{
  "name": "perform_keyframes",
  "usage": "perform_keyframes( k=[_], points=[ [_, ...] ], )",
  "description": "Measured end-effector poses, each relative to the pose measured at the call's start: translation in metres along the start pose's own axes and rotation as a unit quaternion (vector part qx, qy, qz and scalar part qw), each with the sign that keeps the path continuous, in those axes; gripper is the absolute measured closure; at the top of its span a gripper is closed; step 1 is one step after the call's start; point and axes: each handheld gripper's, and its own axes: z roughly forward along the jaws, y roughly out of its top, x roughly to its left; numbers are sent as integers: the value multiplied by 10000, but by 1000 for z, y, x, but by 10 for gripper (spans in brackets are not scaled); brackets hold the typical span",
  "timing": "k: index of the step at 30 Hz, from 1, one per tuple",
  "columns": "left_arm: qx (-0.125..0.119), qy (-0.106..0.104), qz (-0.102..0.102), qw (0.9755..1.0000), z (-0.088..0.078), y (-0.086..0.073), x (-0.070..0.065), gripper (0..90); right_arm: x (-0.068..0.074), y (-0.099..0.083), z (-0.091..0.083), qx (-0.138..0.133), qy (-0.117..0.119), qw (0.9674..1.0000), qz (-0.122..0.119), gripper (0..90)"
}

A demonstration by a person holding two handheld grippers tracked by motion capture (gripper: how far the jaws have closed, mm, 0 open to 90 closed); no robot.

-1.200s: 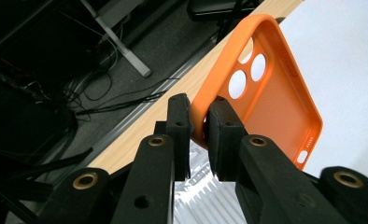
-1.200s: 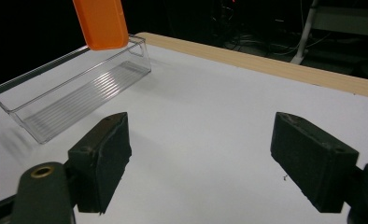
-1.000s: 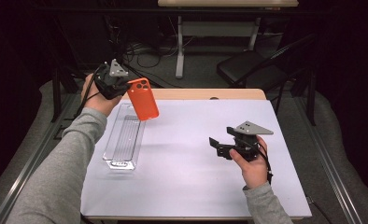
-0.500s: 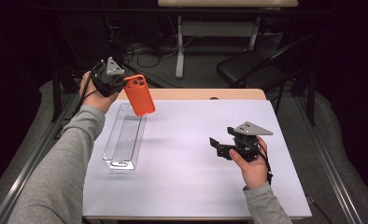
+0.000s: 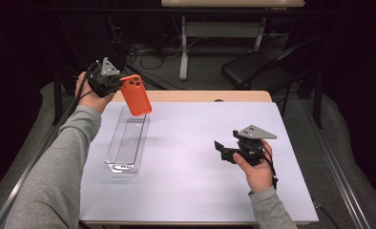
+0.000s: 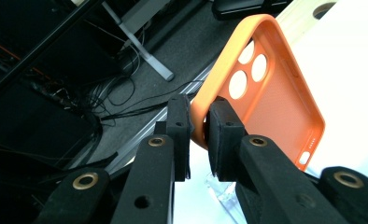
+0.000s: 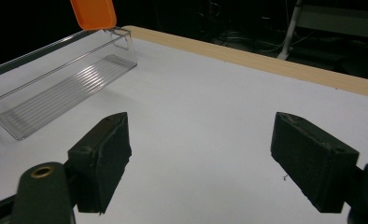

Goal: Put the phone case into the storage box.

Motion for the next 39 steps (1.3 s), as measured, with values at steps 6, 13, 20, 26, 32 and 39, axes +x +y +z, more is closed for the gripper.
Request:
perform_keyframes(
  k=[6, 13, 20, 26, 32, 39],
  points=[
    [26, 49, -16, 10000, 4, -7, 7, 805, -4, -1, -5, -30, -81, 9999, 79, 195],
    [53, 65, -54, 10000, 8, -12, 13, 805, -7, -4, -9, -31, -156, 9997, 171, 195],
    [39, 110, -84, 9999, 11, -16, 17, 805, -6, -4, -12, -37, -179, 9997, 184, 195],
    [76, 129, -102, 9998, 13, -19, 19, 805, -6, -4, -13, -12, -203, 9997, 166, 195],
    [75, 142, -125, 9998, 15, -21, 20, 805, -8, -4, -14, -13, -230, 9996, 175, 195],
    [51, 144, -131, 9998, 18, -21, 21, 805, -8, -4, -14, -3, -246, 9995, 185, 195]
  ],
)
